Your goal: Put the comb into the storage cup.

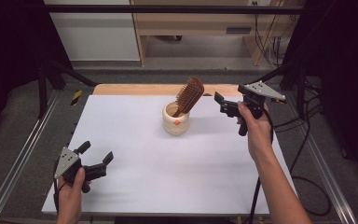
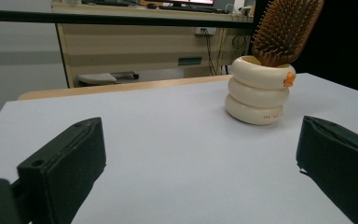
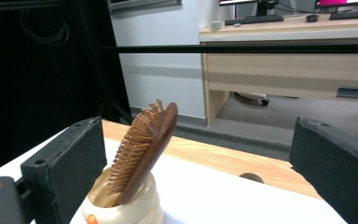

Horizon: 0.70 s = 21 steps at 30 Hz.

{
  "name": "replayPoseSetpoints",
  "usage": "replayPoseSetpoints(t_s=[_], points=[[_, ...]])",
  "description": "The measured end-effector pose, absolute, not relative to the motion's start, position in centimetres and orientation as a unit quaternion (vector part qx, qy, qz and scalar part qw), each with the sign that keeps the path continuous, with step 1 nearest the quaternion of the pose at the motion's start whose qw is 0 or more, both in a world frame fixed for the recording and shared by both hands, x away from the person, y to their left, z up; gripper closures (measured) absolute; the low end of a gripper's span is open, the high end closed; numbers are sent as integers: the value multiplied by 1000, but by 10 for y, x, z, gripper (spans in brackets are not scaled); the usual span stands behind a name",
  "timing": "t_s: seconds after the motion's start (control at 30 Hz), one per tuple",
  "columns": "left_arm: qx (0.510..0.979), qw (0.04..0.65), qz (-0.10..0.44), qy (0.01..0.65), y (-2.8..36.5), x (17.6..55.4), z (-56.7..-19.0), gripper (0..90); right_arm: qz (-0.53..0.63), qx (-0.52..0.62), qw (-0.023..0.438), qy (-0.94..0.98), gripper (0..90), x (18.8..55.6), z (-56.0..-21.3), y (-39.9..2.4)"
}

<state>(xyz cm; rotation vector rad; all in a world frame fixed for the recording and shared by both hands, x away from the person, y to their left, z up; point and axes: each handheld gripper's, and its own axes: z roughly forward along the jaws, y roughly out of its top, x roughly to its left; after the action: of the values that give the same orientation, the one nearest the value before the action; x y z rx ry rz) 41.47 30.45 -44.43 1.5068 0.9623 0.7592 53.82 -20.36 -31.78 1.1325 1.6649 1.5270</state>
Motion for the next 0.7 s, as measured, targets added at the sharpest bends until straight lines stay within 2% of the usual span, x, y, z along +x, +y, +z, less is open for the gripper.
replayPoseSetpoints(t_s=[0.7], points=[[638,566,318,414,308,415,-447,13,575,425,318,623,31,508,-325,-238]])
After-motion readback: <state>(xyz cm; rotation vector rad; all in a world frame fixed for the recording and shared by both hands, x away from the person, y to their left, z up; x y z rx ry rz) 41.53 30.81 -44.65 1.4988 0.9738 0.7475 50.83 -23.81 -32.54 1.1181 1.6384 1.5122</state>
